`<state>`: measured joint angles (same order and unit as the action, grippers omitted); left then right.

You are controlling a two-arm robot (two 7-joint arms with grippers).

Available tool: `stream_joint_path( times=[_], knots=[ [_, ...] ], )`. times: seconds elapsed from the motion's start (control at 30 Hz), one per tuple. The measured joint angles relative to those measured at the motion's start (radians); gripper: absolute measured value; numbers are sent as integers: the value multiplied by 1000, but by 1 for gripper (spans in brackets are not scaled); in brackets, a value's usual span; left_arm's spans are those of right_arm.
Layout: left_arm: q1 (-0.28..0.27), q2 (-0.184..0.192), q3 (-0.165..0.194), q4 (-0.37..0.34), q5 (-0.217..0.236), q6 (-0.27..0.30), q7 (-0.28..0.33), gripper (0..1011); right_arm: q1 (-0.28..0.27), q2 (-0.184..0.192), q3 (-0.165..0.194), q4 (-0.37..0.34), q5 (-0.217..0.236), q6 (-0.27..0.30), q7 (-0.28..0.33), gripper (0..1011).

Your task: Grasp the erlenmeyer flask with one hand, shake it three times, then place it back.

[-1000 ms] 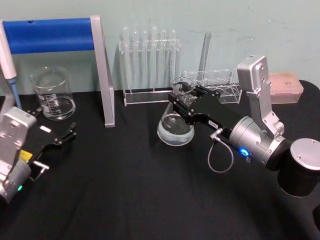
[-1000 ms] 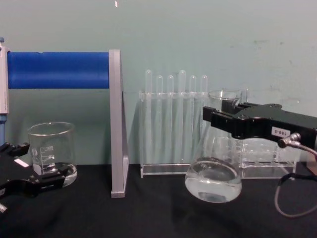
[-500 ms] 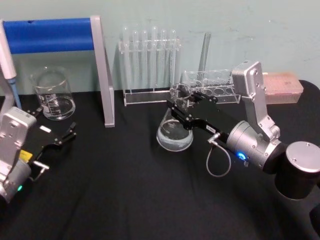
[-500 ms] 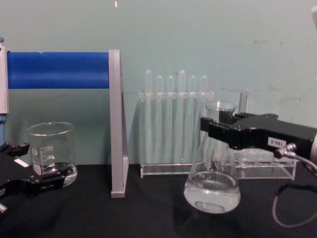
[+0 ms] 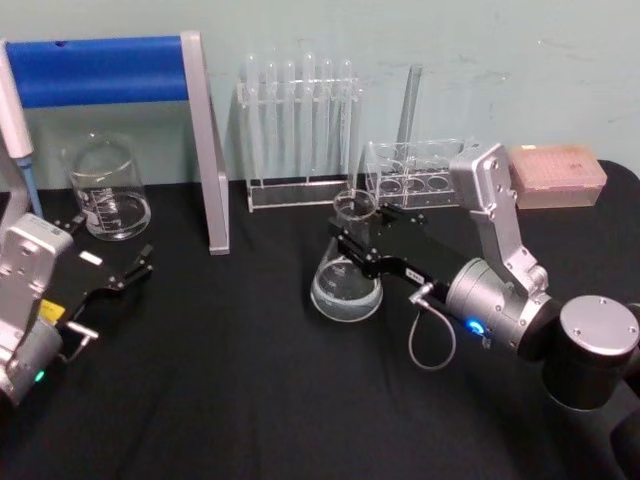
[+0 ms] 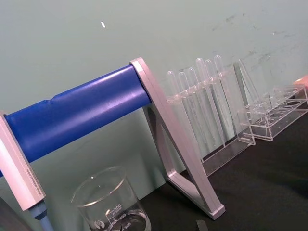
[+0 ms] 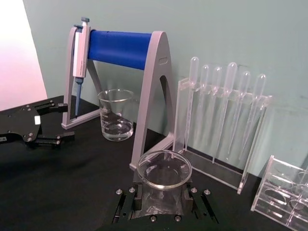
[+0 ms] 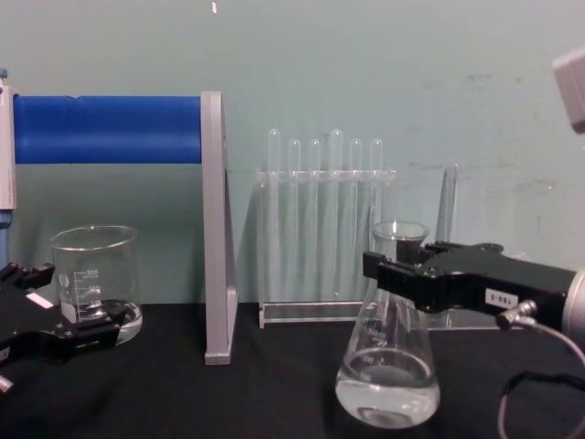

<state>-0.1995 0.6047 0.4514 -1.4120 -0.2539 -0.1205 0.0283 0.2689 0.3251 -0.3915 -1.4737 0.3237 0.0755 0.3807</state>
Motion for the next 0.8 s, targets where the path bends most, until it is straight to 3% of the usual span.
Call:
stream_joint_path(
  times=[0.8],
  knots=[
    [0, 0, 0, 0, 0, 0, 0, 1001, -3, -9, -18, 32, 7, 0, 15, 456]
  ],
)
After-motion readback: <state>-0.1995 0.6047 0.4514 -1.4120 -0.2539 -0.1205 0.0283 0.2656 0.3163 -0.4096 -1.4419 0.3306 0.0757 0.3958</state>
